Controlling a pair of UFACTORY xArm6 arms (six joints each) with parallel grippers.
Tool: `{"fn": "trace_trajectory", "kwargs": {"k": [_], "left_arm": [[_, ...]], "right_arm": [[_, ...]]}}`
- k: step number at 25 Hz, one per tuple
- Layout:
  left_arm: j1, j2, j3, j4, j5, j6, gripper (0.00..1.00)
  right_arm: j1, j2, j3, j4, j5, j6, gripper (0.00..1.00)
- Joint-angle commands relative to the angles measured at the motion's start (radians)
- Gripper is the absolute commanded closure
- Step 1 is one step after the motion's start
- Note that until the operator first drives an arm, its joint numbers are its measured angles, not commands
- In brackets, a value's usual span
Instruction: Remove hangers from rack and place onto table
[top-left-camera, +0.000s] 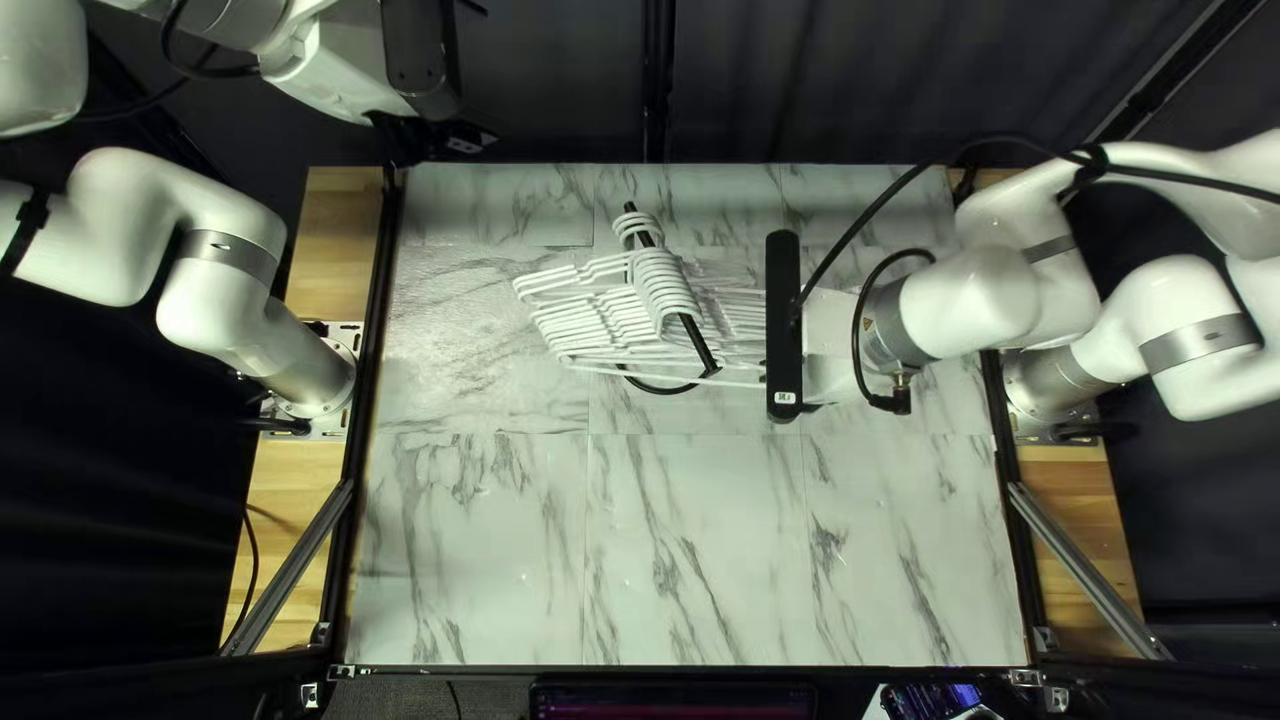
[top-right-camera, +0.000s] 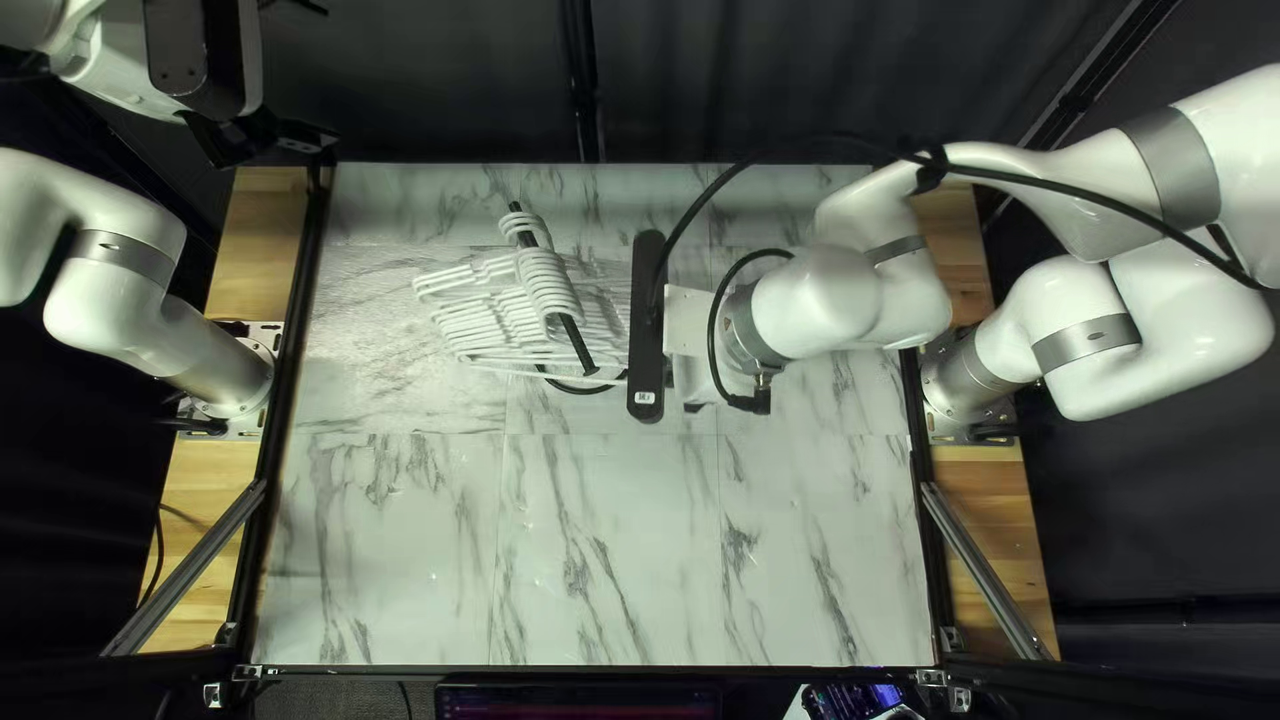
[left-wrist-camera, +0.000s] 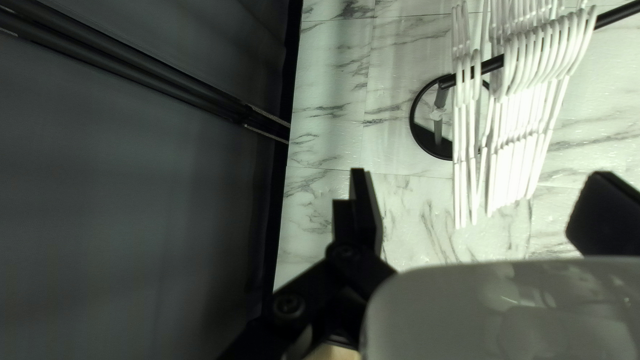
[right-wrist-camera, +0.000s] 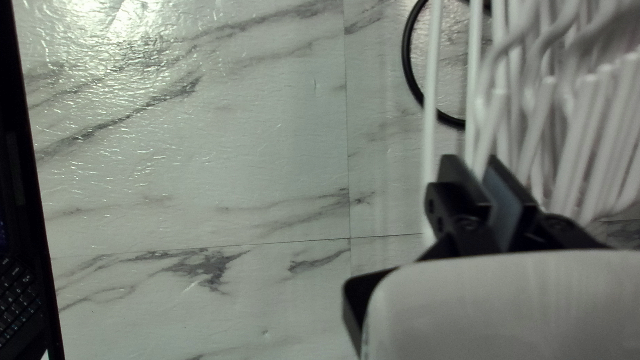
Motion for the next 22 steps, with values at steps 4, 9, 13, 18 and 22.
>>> {"fn": "trace_trajectory", "kwargs": {"k": [4, 9, 13, 18, 22], "left_arm": [[0.0, 0.0, 0.0, 0.0, 0.0, 0.0, 0.0], [0.0, 0.0, 0.0, 0.0, 0.0, 0.0, 0.0], [0.0, 0.0, 0.0, 0.0, 0.0, 0.0, 0.0], [0.0, 0.0, 0.0, 0.0, 0.0, 0.0, 0.0], [0.0, 0.0, 0.0, 0.0, 0.0, 0.0, 0.0]], "right_arm": [[-0.01, -0.016, -0.034, -0.004, 0.044, -0.027, 1.0], [0.016, -0.015, -0.033, -0.018, 0.039, -0.01, 1.0], [0.075, -0.026, -0.023, -0.035, 0.042, 0.029, 1.0], [0.138, -0.018, -0.014, -0.042, 0.034, 0.055, 1.0], [0.187, 0.012, -0.047, -0.057, 0.055, 0.068, 1.0]]}}
